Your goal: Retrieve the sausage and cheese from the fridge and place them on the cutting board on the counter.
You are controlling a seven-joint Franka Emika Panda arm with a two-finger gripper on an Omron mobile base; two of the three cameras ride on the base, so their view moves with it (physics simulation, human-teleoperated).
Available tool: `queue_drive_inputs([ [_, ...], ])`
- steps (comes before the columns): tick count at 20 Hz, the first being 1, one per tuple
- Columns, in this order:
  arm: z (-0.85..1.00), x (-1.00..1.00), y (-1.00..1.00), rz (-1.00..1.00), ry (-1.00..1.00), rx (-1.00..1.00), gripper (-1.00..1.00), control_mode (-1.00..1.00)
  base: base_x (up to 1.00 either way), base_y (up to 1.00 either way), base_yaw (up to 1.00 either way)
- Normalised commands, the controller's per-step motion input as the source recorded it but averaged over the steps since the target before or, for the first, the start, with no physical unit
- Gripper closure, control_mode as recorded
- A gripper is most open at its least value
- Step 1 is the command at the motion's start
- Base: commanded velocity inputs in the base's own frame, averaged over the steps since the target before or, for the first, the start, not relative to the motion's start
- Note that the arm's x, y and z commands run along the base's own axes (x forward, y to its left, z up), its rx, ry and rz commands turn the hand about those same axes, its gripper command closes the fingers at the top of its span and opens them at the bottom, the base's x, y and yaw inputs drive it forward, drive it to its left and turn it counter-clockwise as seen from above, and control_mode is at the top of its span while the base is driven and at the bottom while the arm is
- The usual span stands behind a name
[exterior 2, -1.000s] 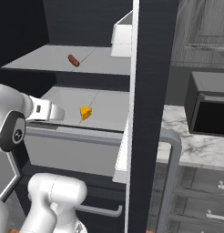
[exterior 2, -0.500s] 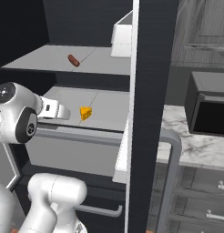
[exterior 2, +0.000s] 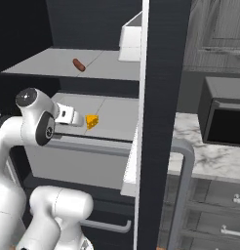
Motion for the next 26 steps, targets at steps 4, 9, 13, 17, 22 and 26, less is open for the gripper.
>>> queue_drive_inputs([
  [4, -0.19, 0.47, 0.0, 0.0, 0.05, 0.01, -1.0, -1.0, 0.0, 0.0, 0.0],
  [9, -0.16, 0.67, 0.0, 0.0, 0.13, 0.04, -1.0, -1.0, 0.0, 0.0, 0.0],
  [13, -0.33, 0.71, 0.0, 0.0, 0.03, 0.01, -1.0, -1.0, 0.0, 0.0, 0.0],
  [17, -0.4, 0.68, 0.0, 0.0, 0.0, 0.0, -1.0, -1.0, 0.0, 0.0, 0.0],
  [22, -0.26, 0.65, 0.0, 0.0, 0.06, 0.01, -1.0, -1.0, 0.0, 0.0, 0.0],
  [26, -0.32, 0.69, 0.0, 0.0, 0.07, 0.02, -1.0, -1.0, 0.0, 0.0, 0.0],
])
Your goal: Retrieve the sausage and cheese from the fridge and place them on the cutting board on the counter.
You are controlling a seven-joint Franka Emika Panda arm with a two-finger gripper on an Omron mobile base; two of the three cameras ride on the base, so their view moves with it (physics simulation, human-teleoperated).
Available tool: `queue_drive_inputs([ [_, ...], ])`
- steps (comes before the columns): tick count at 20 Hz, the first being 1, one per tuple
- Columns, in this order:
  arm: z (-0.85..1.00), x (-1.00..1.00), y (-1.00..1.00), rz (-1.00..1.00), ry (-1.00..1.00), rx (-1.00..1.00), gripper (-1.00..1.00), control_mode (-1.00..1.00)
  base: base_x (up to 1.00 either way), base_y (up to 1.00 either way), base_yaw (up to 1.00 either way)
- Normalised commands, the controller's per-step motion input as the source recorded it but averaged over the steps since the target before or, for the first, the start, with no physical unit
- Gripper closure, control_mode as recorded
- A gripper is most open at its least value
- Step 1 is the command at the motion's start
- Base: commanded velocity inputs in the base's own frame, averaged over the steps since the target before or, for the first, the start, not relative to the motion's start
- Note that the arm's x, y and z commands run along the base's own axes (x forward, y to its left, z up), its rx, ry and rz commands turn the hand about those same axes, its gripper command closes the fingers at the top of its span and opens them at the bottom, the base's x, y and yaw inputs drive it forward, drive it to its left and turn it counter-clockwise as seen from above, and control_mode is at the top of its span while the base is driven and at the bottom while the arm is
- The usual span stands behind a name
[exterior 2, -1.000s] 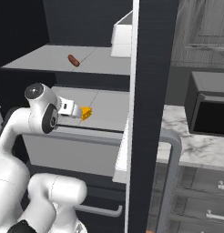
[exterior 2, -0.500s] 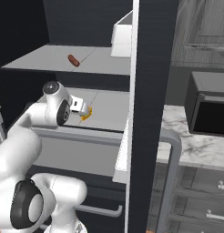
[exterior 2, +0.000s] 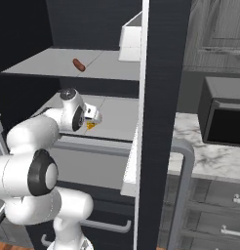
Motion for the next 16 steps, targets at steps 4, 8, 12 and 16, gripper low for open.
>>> queue_drive_inputs([
  [4, -0.3, 0.69, 0.0, 0.0, 0.05, 0.0, -1.0, -1.0, 0.0, 0.0, 0.0],
  [8, -0.3, 0.59, 0.0, 0.0, 0.04, 0.0, -1.0, -1.0, 0.0, 0.0, 0.0],
  [12, -0.44, 0.21, 0.01, 0.0, 0.07, 0.0, -1.0, -1.0, 0.0, 0.0, 0.0],
  [16, -0.4, 0.0, 0.0, 0.0, 0.0, 0.0, -1.0, -1.0, 0.0, 0.0, 0.0],
])
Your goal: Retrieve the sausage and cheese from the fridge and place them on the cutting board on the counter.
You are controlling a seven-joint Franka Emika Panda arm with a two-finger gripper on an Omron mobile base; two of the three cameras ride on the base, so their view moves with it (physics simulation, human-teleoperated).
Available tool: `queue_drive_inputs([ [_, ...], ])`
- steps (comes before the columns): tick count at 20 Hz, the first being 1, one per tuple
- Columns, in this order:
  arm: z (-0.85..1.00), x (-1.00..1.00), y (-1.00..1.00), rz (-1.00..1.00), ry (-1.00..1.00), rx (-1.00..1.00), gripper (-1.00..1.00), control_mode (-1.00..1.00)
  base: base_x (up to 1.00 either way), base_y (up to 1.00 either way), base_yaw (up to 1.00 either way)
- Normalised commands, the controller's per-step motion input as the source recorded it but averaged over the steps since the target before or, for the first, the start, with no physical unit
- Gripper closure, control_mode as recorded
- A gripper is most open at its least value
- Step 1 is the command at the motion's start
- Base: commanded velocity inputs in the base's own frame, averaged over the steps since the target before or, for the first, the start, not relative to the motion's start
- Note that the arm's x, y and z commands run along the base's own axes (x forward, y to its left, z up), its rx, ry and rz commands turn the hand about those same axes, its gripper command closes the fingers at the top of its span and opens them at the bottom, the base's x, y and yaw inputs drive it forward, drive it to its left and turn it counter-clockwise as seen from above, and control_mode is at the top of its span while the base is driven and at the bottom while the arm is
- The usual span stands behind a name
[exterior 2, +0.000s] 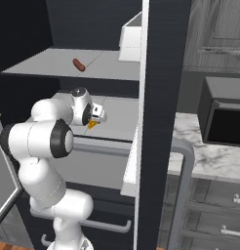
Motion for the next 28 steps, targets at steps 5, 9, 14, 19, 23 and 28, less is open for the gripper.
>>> queue_drive_inputs([
  [5, -0.29, 0.0, 0.0, 0.0, 0.0, 0.0, 1.0, -1.0, 0.0, 0.0, 0.0],
  [9, -0.03, -0.15, 0.0, 0.0, -0.02, -0.01, 1.0, -1.0, 0.0, 0.0, 0.0],
  [14, 0.0, -0.75, 0.0, 0.0, -0.22, -0.04, 1.0, -1.0, 0.0, 0.0, 0.0],
  [19, 0.19, -0.91, 0.0, 0.02, -0.17, -0.04, 1.0, -1.0, 0.0, 0.0, 0.0],
  [23, 0.98, -0.56, 0.0, 0.01, 0.05, 0.11, 1.0, -1.0, 0.0, 0.0, 0.0],
  [28, 0.99, -0.78, 0.0, 0.01, 0.12, 0.12, 1.0, -1.0, 0.0, 0.0, 0.0],
])
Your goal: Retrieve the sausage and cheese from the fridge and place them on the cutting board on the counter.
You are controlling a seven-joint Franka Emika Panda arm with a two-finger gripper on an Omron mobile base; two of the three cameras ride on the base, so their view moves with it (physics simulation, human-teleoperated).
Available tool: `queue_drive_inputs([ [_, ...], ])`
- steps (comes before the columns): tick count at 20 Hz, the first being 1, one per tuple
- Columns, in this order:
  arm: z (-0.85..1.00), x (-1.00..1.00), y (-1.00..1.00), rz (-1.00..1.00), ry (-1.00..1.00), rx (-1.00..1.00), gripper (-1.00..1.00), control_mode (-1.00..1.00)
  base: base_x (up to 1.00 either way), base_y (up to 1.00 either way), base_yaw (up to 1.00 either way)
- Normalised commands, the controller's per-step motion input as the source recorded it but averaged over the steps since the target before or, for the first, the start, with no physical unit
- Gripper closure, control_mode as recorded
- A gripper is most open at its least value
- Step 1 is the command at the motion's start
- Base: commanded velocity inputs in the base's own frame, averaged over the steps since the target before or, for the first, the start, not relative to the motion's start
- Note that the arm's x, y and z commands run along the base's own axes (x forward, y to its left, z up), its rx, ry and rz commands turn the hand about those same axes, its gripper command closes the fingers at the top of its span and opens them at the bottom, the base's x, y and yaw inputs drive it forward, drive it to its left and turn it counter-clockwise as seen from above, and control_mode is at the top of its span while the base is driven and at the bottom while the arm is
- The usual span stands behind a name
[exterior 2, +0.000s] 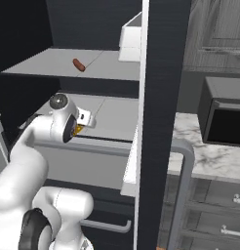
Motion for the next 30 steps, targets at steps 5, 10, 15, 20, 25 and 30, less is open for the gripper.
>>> queue_drive_inputs([
  [5, 0.65, -0.97, 0.0, 0.0, 0.06, 0.02, 1.0, -1.0, 0.0, 0.0, 0.0],
  [10, 0.44, -1.0, 0.0, 0.0, 0.0, 0.0, 1.0, -1.0, 0.0, 0.0, 0.0],
  [15, 0.7, -0.94, -0.12, 0.0, -0.01, 0.0, 1.0, -1.0, 0.0, 0.0, 0.0],
  [20, 0.74, -0.83, -0.13, 0.0, -0.08, 0.0, 1.0, -1.0, 0.0, 0.0, 0.0],
  [25, 0.64, -0.84, -0.2, 0.0, -0.04, 0.0, 1.0, -1.0, 0.0, 0.0, 0.0],
  [30, 0.32, -0.58, -0.12, -0.01, 0.0, -0.05, 1.0, -1.0, 0.0, 0.0, 0.0],
])
